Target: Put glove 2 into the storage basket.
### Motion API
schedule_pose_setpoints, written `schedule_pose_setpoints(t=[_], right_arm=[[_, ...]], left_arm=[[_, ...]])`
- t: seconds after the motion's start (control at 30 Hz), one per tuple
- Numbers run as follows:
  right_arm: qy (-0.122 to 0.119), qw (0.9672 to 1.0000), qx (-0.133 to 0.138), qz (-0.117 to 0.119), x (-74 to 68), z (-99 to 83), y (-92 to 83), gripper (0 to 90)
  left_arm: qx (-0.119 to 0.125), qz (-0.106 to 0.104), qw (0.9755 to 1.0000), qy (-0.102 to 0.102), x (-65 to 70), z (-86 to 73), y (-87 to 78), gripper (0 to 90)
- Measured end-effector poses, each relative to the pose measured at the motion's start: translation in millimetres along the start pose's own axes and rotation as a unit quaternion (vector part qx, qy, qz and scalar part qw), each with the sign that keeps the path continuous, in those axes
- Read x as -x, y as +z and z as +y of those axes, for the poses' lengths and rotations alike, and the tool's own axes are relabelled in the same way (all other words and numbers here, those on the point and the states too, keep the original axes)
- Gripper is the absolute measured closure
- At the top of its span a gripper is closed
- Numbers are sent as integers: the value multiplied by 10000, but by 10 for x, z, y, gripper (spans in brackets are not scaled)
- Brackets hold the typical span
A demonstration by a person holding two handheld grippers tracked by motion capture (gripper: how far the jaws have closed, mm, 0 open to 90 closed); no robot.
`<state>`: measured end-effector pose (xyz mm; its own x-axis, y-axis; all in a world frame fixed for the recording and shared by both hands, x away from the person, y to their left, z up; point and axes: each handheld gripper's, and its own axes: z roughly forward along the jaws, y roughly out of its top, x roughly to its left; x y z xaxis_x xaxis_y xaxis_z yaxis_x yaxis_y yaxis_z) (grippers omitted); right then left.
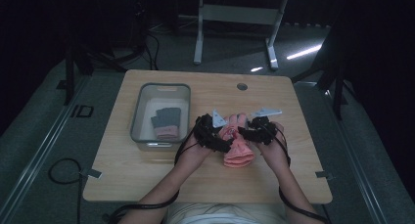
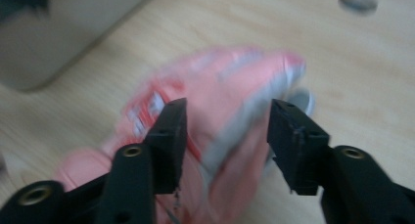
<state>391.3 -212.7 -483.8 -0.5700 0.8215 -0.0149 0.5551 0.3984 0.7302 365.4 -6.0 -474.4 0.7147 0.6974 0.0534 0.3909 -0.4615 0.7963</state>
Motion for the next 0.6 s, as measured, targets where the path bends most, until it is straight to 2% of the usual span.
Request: schedule_pose_setpoints(t=[0.07,0.17,0.27,0.3,0.33,0.43,0.47,0.5,0.53,0.6], right_arm=[[85,9998,-166,19,37,-83,30,459],[175,9995,-269,46,72,-154,63,448],[177,9994,-286,-4,131,-203,72,429],[244,9993,-288,12,173,-231,72,430],[374,9989,-268,35,248,-280,75,431],[510,9983,-275,107,319,-326,94,431],[558,9979,-298,168,344,-348,107,430],[656,9966,-337,359,397,-374,138,430],[656,9964,-345,419,409,-375,147,430],[646,9959,-419,474,424,-371,171,430]], left_arm=[[-39,-25,10000,-59,-36,36,54,71],[-148,-63,9998,-132,-65,68,150,71],[-212,-78,9996,-156,-77,70,194,72],[-212,-120,9994,-247,-84,61,236,72],[-258,-138,9993,-245,-83,56,257,80],[-373,-258,9984,-323,-81,41,334,98],[-592,-251,9974,-329,-74,13,454,98],[-706,-279,9964,-371,-83,0,508,119],[-799,-317,9953,-455,-97,-16,564,144],[-907,-533,9915,-765,-173,-56,646,145]])
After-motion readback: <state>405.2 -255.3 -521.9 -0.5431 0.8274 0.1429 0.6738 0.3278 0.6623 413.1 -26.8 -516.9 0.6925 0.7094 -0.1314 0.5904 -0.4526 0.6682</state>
